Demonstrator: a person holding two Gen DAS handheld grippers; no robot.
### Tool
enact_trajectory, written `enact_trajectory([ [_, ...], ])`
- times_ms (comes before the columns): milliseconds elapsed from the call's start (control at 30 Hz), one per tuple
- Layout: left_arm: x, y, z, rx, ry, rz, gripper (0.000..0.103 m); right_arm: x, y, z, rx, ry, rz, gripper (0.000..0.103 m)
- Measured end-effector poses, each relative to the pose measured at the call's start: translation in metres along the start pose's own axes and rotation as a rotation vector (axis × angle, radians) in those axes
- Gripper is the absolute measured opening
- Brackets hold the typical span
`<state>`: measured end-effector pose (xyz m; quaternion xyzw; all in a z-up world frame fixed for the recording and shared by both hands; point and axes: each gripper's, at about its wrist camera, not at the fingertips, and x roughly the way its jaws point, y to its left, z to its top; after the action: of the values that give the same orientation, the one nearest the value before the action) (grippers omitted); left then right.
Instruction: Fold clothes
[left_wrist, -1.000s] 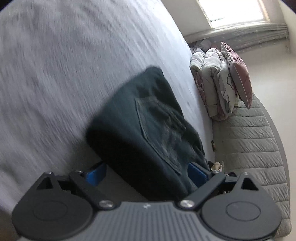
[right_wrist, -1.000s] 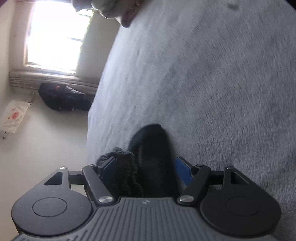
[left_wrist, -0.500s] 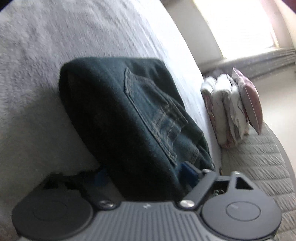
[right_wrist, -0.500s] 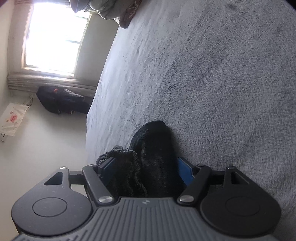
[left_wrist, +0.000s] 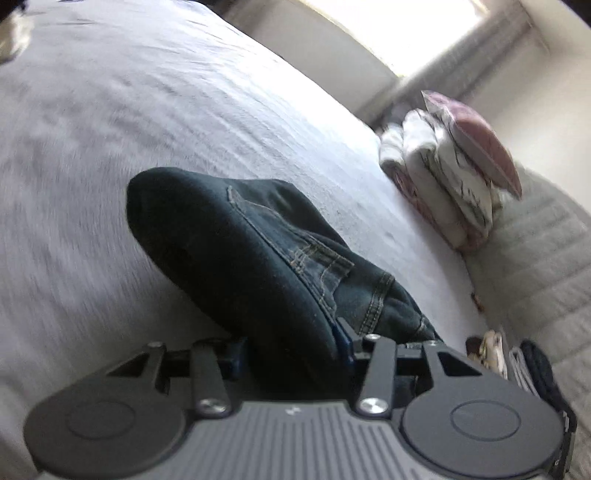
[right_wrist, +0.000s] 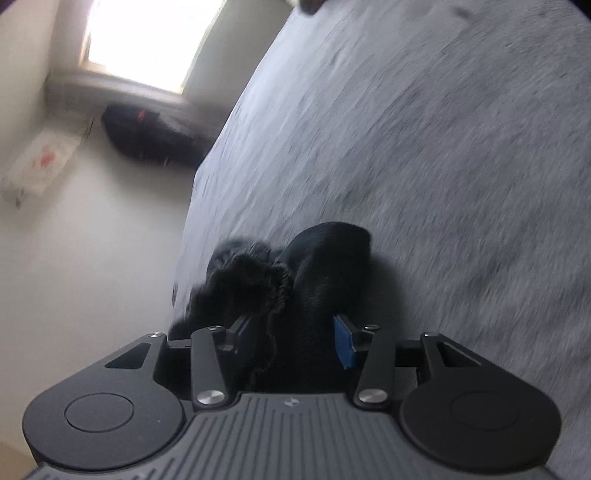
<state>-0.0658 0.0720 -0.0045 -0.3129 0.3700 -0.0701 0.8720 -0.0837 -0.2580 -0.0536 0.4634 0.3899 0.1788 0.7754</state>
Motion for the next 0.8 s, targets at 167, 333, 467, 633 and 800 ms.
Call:
enact_trajectory([
  [167,0.004,0.025,0.033,0.041,0.128,-0.031,0.045,0.004,0.01,-0.015,-0.057,0.093,0.016,0.049],
  [333,0.015,0.041,0.049,0.073,0.234,-0.081,0.043,-0.006,0.02,-0.015,-0.075,0.128,0.071,0.052],
  [467,0.019,0.055,0.062,0.095,0.269,-0.114,0.042,-0.017,0.025,-0.007,-0.091,0.091,0.119,0.063],
  [633,0.032,0.063,0.088,0.119,0.284,-0.13,0.041,-0.011,0.021,0.0,-0.074,0.074,0.108,0.067],
  [800,0.051,0.072,0.113,0.109,0.258,-0.097,0.042,0.023,0.023,0.012,-0.052,0.104,0.079,0.068],
])
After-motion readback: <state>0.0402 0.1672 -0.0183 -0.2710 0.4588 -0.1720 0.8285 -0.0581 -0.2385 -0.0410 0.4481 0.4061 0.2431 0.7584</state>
